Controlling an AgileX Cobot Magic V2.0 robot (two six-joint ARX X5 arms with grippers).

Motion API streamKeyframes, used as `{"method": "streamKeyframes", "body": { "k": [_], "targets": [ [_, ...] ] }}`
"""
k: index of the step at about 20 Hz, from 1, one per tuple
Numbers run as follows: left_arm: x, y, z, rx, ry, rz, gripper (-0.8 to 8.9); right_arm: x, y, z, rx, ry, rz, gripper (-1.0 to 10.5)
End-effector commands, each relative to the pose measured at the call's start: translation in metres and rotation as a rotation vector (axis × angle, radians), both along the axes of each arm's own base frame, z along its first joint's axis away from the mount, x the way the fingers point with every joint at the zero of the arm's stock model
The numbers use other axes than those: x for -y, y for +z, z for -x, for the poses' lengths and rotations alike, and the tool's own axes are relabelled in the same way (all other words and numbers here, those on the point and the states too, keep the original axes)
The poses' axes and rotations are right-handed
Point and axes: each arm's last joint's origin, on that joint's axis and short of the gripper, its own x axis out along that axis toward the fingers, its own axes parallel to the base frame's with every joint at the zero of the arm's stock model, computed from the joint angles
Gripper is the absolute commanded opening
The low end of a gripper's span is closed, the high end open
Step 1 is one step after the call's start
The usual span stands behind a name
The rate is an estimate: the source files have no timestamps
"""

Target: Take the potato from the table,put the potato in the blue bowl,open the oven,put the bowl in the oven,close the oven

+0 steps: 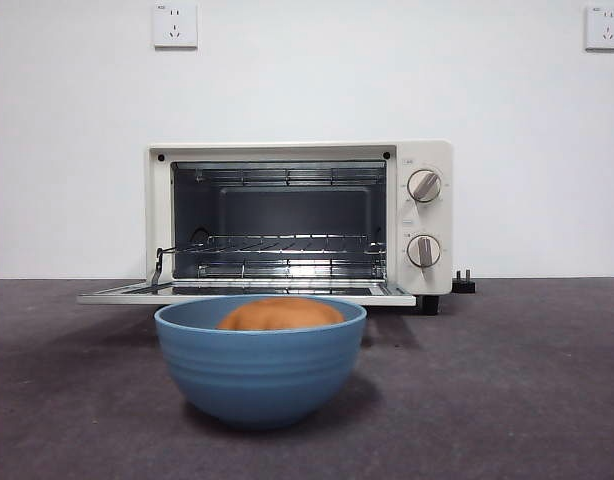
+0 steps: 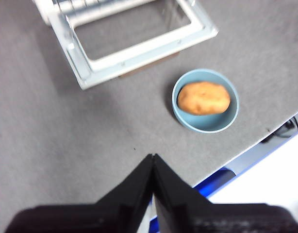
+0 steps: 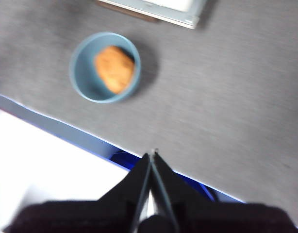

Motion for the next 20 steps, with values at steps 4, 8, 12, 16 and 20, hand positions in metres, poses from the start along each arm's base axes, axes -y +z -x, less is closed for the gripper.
{"method": "streamKeyframes", "body": {
  "k": [4, 8, 12, 16, 20],
  "targets": [
    [-0.001, 0.004, 0.013, 0.051, -0.172, 0.038, -0.06, -0.038, -0.032, -0.027, -0.113, -0.096, -0.06, -0.1],
    [0.005, 0.004, 0.018, 0.034, -0.277, 0.079, -0.06, -0.067, -0.067, -0.047, -0.204, -0.142, -0.138, 0.0],
    [0.009, 0.003, 0.018, 0.031, -0.315, 0.063, -0.06, -0.091, -0.089, -0.064, -0.253, -0.16, -0.157, 0.1],
    [0.01, 0.003, 0.019, 0.029, -0.333, 0.06, -0.06, -0.107, -0.112, -0.081, -0.285, -0.171, -0.106, 1.5],
    [0.01, 0.002, 0.017, 0.029, -0.288, 0.04, -0.06, -0.114, -0.137, -0.094, -0.312, -0.173, 0.004, 1.7]
  ]
}}
